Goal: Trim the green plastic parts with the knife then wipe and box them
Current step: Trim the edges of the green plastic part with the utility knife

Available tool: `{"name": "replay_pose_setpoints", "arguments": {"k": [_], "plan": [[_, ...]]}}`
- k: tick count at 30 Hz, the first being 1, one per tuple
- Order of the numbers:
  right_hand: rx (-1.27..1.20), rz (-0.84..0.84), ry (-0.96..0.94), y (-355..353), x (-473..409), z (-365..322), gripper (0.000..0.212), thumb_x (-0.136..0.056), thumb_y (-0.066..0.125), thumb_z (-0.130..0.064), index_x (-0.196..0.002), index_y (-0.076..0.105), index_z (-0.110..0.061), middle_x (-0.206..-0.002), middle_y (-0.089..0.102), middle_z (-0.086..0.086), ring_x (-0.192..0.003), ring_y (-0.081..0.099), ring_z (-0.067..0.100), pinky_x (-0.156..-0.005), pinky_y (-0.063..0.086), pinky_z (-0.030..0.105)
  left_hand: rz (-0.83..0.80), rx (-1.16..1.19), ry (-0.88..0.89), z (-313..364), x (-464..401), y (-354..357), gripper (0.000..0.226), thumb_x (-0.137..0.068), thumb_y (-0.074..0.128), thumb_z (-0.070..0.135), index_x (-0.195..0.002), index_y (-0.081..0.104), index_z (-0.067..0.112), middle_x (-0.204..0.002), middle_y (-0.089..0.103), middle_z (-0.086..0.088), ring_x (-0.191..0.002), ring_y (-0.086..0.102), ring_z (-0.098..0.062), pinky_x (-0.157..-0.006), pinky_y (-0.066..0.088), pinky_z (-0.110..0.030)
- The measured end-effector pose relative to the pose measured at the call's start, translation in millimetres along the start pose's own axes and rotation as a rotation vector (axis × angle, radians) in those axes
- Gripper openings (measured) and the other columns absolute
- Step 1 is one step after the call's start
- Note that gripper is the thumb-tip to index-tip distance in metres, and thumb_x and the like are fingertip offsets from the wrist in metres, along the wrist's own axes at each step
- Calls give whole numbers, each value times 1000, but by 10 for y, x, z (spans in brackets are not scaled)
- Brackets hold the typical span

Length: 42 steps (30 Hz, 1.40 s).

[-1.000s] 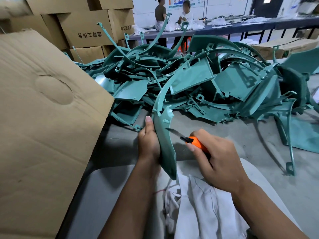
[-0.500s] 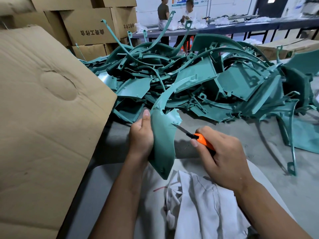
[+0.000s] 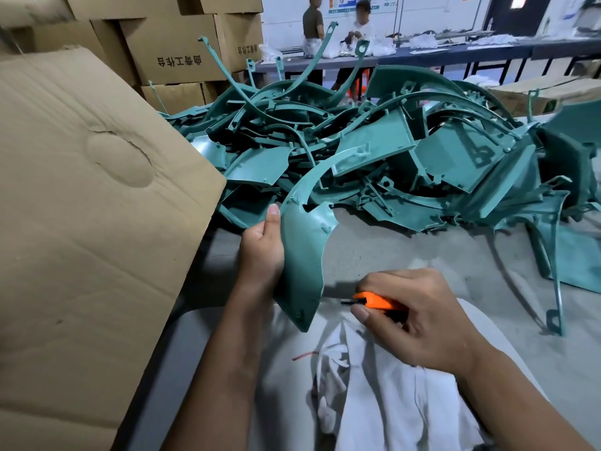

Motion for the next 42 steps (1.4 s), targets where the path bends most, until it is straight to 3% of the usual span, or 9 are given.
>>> {"name": "replay_pose_setpoints", "arguments": {"k": [6,13,16,19,23,28,34,37,42], "plan": [[224,256,97,-32,-29,60,29,-104,58,-34,-84,63,-14,-64,42,-12,-54,41,11,-48,38,35,-3,-25,8,13,40,47,64,-82,43,74,-53,52,18,-57,49,-1,-67,46,-25,-67,37,-40],[120,86,2,42,-20,33,29,-103,58,-38,-83,64,-18,-66,44,-14,-56,38,4,-52,30,19,20,20,7,-12,9,27,64,-91,47,67,-61,57,11,-63,58,-4,-69,52,-24,-68,41,-37],[30,-10,-7,70,-5,23,34,-104,57,-43,-80,62,-19,-65,45,-12,-54,42,8,-50,35,27,61,45,-10,33,5,12,62,-103,47,57,-71,63,5,-68,63,-5,-71,57,-24,-69,44,-34],[29,-29,-29,100,7,-13,37,-103,56,-40,-81,66,-12,-65,45,-6,-55,44,13,-50,38,36,35,114,-14,122,38,50,56,-106,44,49,-68,60,12,-54,59,8,-56,56,-13,-57,44,-23],[-28,226,-54,-25,12,-76,42,-106,50,-40,-79,62,-11,-68,47,-7,-60,40,5,-55,33,21,-147,301,44,221,136,125,53,-109,37,47,-76,60,13,-48,53,9,-39,47,-5,-40,37,-16],[33,450,65,-128,17,-39,25,-105,50,-30,-80,50,-28,-66,35,-25,-55,39,-4,-57,26,10,-90,353,258,295,188,64,39,-101,44,43,-70,60,28,-63,51,12,-57,47,-6,-52,41,-19],[42,577,340,-99,70,146,40,-109,43,-31,-77,47,-8,-59,47,8,-52,46,26,-50,35,41,310,210,525,328,240,-13,13,-104,40,27,-93,46,24,-85,58,17,-75,54,0,-73,44,-18],[75,579,368,-113,68,173,34,-109,44,-29,-79,46,-13,-60,46,4,-52,44,21,-49,34,36,205,312,431,272,258,134,10,-99,46,19,-108,49,17,-100,66,4,-88,64,-5,-83,49,-23],[190,314,279,9,21,187,31,-107,45,-37,-85,51,-17,-60,39,-10,-53,42,11,-51,30,31,-20,414,373,307,374,351,6,-97,54,17,-100,54,21,-100,64,-14,-91,60,-27,-85,51,-50]]}}
Point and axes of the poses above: each hand's wrist, its own x-axis away from the middle knuckle, its own y-axis out of the palm, z = x × y, the point moved 4 cm from there along -x, towards the middle knuckle
